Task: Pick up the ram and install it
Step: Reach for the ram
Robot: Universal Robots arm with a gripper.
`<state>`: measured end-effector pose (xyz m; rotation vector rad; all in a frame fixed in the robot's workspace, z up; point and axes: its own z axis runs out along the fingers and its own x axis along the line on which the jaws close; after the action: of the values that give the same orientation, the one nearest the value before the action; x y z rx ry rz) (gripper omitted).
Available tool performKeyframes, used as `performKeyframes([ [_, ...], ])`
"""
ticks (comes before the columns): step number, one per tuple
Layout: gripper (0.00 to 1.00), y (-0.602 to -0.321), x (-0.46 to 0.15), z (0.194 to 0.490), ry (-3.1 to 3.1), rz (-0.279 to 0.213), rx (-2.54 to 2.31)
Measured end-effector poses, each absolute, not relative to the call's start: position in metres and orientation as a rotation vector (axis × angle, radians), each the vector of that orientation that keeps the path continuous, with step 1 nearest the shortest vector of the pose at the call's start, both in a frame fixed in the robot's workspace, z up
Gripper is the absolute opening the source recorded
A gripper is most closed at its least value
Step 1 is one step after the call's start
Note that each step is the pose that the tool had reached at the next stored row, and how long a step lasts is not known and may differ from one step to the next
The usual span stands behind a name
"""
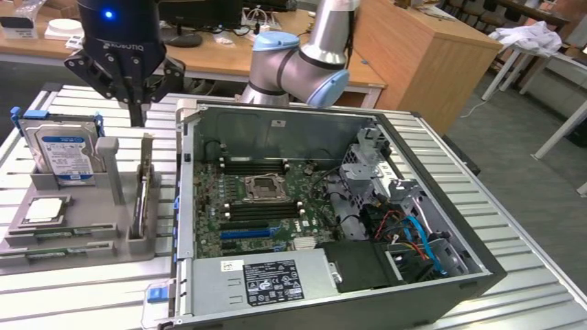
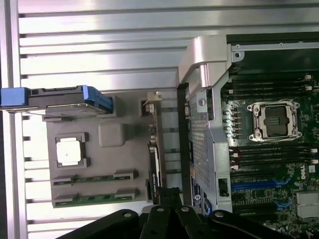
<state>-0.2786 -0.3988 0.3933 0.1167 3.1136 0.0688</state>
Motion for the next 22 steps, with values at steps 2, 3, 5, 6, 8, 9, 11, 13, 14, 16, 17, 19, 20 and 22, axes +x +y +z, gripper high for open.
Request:
performKeyframes([
  [2, 0.11, -0.399, -0.28, 0.393, 3.114, 0.069, 0.117],
  [3, 0.11, -0.399, -0.281, 0.393, 3.114, 0.069, 0.117],
  [5, 0.11, -0.399, -0.283, 0.393, 3.114, 0.069, 0.117],
  [6, 0.11, -0.399, -0.283, 0.393, 3.114, 0.069, 0.117],
  [8, 0.11, -0.399, -0.284, 0.393, 3.114, 0.069, 0.117],
  [9, 0.11, -0.399, -0.285, 0.393, 3.114, 0.069, 0.116],
  [11, 0.11, -0.399, -0.287, 0.393, 3.114, 0.069, 0.117],
  [13, 0.11, -0.399, -0.289, 0.393, 3.114, 0.069, 0.117],
  [14, 0.11, -0.399, -0.29, 0.393, 3.114, 0.069, 0.117],
  [16, 0.11, -0.399, -0.292, 0.393, 3.114, 0.069, 0.117],
  [17, 0.11, -0.399, -0.293, 0.393, 3.114, 0.069, 0.117],
  [19, 0.11, -0.399, -0.295, 0.393, 3.114, 0.069, 0.117],
  [20, 0.11, -0.399, -0.296, 0.393, 3.114, 0.069, 0.117],
  [22, 0.11, -0.399, -0.298, 0.393, 3.114, 0.069, 0.117],
])
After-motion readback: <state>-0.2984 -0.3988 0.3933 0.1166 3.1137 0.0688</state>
